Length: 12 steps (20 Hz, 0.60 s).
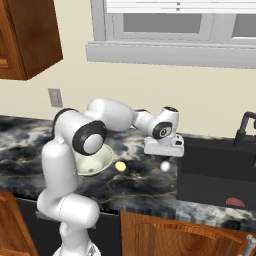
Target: Gather the eggs and milk located in the vicinity of the sink area and place them right next to the bowl.
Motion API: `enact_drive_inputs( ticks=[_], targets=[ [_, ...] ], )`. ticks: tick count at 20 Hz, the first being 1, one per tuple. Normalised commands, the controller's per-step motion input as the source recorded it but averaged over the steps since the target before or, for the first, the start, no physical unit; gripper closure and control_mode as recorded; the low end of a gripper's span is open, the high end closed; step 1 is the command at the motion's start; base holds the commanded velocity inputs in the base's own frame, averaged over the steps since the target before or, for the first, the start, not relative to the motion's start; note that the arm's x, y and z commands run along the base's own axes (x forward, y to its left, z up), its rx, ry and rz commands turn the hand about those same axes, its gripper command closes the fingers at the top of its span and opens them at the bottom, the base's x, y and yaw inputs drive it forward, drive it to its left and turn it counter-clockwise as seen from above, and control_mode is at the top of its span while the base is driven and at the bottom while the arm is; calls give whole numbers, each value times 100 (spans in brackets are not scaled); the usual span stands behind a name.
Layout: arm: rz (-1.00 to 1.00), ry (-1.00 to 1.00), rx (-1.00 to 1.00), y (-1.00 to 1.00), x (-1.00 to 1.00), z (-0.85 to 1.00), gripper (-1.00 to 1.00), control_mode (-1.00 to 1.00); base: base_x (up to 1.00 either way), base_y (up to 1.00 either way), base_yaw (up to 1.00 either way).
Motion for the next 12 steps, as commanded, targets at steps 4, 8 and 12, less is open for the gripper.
enact_drive_inputs(
  ticks=[4,8,12],
  targets=[
    [-15,0,3,-33,7,0,-100,-100,0,0,0],
    [-3,-1,0,-11,-1,0,-100,-100,0,0,0],
    [2,-4,0,10,-28,0,-100,-100,0,0,0]
  ],
)
